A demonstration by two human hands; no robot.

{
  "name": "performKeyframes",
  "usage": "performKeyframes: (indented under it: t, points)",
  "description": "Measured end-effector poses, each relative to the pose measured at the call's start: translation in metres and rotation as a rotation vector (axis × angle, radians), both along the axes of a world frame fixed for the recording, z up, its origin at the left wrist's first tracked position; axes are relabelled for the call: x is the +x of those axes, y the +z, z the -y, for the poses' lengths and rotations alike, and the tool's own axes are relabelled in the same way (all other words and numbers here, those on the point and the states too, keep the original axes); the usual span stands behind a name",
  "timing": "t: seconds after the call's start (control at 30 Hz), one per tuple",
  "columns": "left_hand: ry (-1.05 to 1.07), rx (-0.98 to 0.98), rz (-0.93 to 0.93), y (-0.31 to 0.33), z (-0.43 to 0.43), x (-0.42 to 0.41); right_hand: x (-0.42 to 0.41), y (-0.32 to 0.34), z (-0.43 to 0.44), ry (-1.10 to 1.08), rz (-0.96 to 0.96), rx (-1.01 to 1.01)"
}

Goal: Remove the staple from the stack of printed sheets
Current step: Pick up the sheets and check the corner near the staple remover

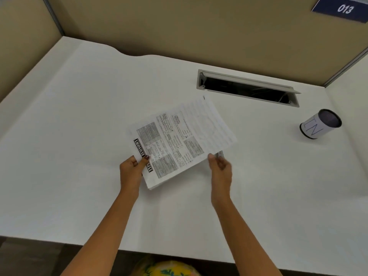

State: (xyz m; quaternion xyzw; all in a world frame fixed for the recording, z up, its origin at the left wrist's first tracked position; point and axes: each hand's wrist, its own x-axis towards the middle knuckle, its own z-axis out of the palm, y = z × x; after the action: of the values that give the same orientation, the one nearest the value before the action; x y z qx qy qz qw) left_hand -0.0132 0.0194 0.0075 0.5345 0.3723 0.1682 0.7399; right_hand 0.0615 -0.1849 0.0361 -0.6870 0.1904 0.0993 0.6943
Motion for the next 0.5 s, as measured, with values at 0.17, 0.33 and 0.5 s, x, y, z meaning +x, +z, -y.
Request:
performKeyframes:
  t: [0.17, 0.33, 0.5]
  points:
    - [0.015, -0.109, 0.058, 0.000, 0.027, 0.002, -0.023, -0.004, -0.024, 0.260, -0.062, 0.234]
    - [-0.020, -0.205, 0.080, 0.001, 0.037, 0.004, -0.017, -0.007, -0.031, 0.261, -0.021, 0.079]
    - [-0.161, -0.289, 0.065, -0.003, 0.032, 0.001, -0.006, -0.003, -0.023, 0.378, 0.024, 0.049]
